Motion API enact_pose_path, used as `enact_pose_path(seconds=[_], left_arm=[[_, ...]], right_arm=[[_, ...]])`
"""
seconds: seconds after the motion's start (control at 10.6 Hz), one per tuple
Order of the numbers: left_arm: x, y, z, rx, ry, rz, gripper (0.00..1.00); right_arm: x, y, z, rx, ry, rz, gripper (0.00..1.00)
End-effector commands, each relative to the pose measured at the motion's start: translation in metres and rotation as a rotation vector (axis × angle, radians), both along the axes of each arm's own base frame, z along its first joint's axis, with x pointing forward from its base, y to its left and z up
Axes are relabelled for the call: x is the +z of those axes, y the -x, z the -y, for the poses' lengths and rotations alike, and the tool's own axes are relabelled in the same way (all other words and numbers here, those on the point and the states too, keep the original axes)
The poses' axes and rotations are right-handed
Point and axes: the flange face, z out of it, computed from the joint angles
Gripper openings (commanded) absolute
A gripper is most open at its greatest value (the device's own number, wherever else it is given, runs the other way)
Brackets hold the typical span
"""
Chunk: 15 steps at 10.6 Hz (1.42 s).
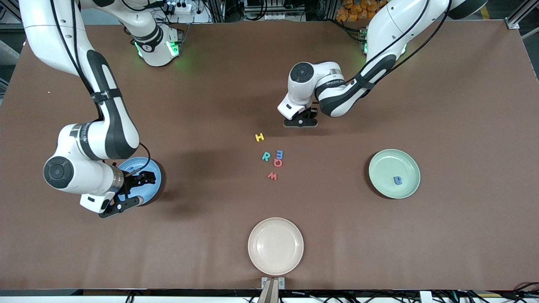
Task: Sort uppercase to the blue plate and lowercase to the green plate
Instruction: 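Release the M on the blue plate while the left gripper grasps the u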
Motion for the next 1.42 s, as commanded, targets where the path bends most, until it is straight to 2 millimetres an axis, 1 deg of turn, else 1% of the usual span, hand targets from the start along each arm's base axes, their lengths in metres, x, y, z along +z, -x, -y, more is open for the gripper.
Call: enact_pose_path(seconds=[0.0,0.09,0.19,0.28,0.38,0.47,0.57,0.66,0.76,0.85,1.04,1.13,1.23,1.32], left_arm=[[-0.005,-0.005,-0.001,0.003,-0.004,0.011,0.00],[-0.005,-0.006,-0.002,0.007,-0.004,0.012,0.00],[0.000,-0.013,-0.006,0.019,-0.001,0.023,0.00],[0.014,-0.024,-0.007,0.035,0.001,0.056,0.00],[0.035,-0.034,-0.008,0.047,0.007,0.102,0.00],[0.057,-0.052,-0.013,0.074,0.014,0.146,0.00],[0.072,-0.069,-0.019,0.087,0.023,0.175,0.00],[0.087,-0.088,-0.024,0.083,0.037,0.204,0.00],[0.098,-0.110,-0.036,0.086,0.047,0.220,0.00],[0.106,-0.127,-0.047,0.070,0.041,0.233,0.00],[0.123,-0.156,-0.064,0.007,-0.039,0.229,0.00],[0.126,-0.172,-0.085,-0.030,-0.073,0.217,0.00],[0.125,-0.188,-0.112,-0.046,-0.082,0.208,0.00],[0.124,-0.200,-0.133,-0.086,-0.091,0.195,0.00]], right_arm=[[0.002,-0.004,-0.002,-0.029,-0.012,0.002,1.00],[0.003,-0.004,-0.005,-0.029,-0.012,0.003,1.00],[0.009,-0.007,-0.009,-0.059,-0.008,0.014,1.00],[0.014,-0.009,-0.018,-0.093,-0.004,0.024,1.00],[0.016,-0.007,-0.034,-0.106,0.003,0.027,1.00],[0.017,-0.006,-0.045,-0.119,0.000,0.028,1.00],[0.017,-0.004,-0.054,-0.130,0.001,0.027,1.00],[0.016,-0.002,-0.069,-0.144,0.008,0.025,1.00],[0.016,0.001,-0.085,-0.169,0.012,0.024,1.00],[0.015,0.004,-0.101,-0.188,0.017,0.025,1.00],[0.018,0.003,-0.123,-0.223,0.017,0.035,1.00],[0.014,0.006,-0.136,-0.238,0.022,0.031,1.00],[0.011,0.005,-0.150,-0.268,0.025,0.034,1.00],[0.010,0.004,-0.173,-0.302,0.023,0.047,1.00]])
